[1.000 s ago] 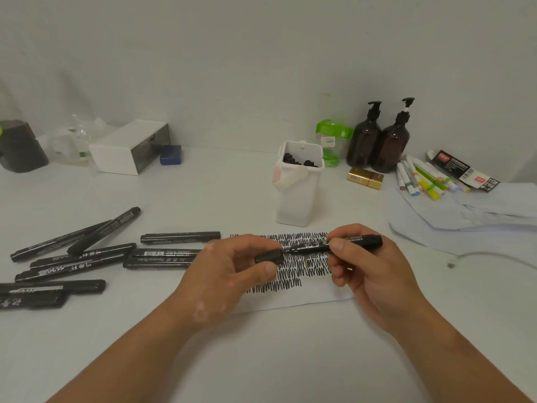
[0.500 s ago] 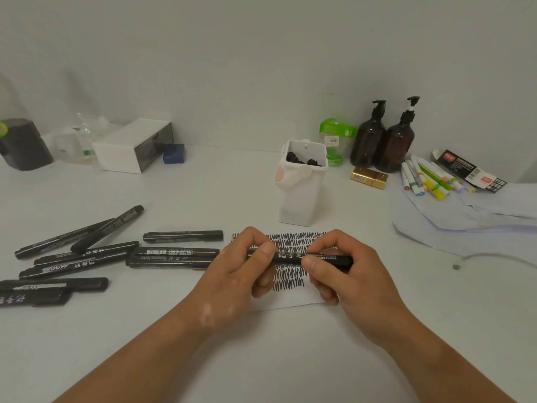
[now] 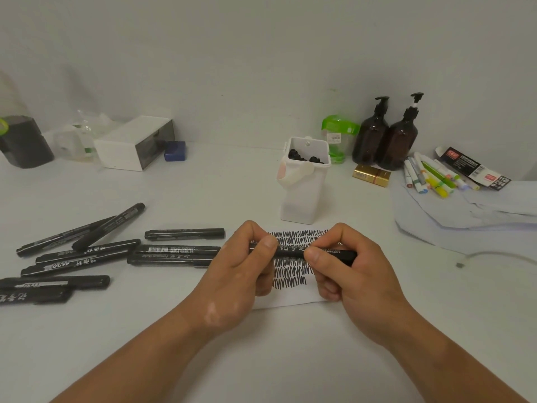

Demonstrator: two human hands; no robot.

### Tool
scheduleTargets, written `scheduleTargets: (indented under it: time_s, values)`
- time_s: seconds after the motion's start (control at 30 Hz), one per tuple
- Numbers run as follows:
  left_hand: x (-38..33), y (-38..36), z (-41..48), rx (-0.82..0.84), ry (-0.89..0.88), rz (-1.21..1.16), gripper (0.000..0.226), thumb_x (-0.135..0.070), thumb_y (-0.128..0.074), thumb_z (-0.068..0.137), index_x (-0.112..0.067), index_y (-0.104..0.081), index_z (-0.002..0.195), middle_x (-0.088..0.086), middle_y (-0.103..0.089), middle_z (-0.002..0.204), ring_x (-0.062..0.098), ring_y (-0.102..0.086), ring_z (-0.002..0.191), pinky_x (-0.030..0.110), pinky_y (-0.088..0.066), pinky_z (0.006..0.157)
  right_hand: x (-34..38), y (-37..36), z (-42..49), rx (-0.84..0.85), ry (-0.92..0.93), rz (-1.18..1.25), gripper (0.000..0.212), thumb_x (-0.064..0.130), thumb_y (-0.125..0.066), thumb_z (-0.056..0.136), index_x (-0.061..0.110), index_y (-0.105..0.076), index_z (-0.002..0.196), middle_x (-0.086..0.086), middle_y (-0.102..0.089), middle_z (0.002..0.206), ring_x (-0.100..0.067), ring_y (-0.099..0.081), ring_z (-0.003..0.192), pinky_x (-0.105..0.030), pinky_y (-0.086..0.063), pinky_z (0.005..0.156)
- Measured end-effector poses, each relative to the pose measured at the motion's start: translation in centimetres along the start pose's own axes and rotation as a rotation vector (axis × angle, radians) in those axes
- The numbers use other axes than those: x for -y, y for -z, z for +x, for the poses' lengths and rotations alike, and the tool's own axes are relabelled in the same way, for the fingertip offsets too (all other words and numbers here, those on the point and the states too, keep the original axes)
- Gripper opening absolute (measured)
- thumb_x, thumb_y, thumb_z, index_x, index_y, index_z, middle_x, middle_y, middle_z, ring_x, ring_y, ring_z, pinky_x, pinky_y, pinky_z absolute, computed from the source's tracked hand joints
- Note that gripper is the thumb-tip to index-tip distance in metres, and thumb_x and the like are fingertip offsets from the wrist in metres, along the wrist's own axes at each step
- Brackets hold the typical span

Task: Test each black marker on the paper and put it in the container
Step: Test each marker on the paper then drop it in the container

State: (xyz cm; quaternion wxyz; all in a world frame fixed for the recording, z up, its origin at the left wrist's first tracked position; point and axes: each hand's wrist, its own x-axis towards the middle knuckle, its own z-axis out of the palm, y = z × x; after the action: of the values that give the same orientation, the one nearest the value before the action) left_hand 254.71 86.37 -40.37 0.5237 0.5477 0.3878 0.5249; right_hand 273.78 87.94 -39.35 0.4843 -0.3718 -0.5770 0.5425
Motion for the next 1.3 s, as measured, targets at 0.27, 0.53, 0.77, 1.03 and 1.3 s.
scheduleTargets:
  time_s: [0.27,0.53,0.77,1.03,1.3]
  values:
    - [-0.3,0.1,0.0,0.006,-0.027,0.046,0.025,-0.035,-0.049,0.097,-0.024,-0.044,0.075,-0.010,-0.035,0.055,0.016,-0.028,0.053,0.026,-0.030,0.050,0.4,-0.3,-0.1,0.009,-0.006,0.015,0.016,0.019,-0.074,0.081,0.017,-0.059,0.075,-0.004,-0.042,0.054,-0.019,-0.031,0.047,-0.028,-0.031,0.044]
    - [-0.2,0.9,0.0,0.068,-0.002,0.116,0.025,-0.045,-0.060,0.083,-0.024,-0.049,0.091,-0.003,-0.049,0.062,0.020,-0.043,0.063,0.035,-0.039,0.067,0.3,-0.3,-0.3,-0.012,0.051,-0.065,0.018,0.030,-0.077,0.080,0.018,-0.063,0.078,-0.003,-0.051,0.056,-0.020,-0.037,0.050,-0.027,-0.034,0.045]
    - [-0.1,1.0,0.2,-0.042,-0.031,0.092,0.025,-0.018,-0.070,0.079,-0.024,-0.055,0.099,-0.002,-0.066,0.074,0.017,-0.060,0.067,0.023,-0.051,0.065,0.2,1.2,0.1,0.038,-0.002,-0.134,0.023,0.035,-0.072,0.071,0.025,-0.077,0.091,0.000,-0.063,0.070,-0.016,-0.056,0.063,-0.032,-0.049,0.060]
    - [0.0,0.6,0.1,0.043,-0.028,-0.023,0.022,-0.031,-0.071,0.080,-0.018,-0.069,0.098,0.009,-0.076,0.105,0.024,-0.070,0.094,0.032,-0.055,0.079,-0.5,-0.3,-0.5,0.111,0.019,-0.219,0.014,0.028,-0.080,0.074,0.021,-0.072,0.082,-0.004,-0.077,0.080,-0.016,-0.071,0.078,-0.023,-0.054,0.074]
    - [-0.3,1.1,0.0,-0.005,-0.040,0.264,0.015,-0.029,-0.073,0.078,-0.028,-0.074,0.093,-0.002,-0.072,0.086,0.014,-0.063,0.070,0.025,-0.050,0.067,0.7,0.8,-0.3,0.003,0.085,-0.120,0.026,0.031,-0.076,0.077,0.021,-0.072,0.101,-0.008,-0.066,0.072,-0.019,-0.062,0.064,-0.030,-0.054,0.060]
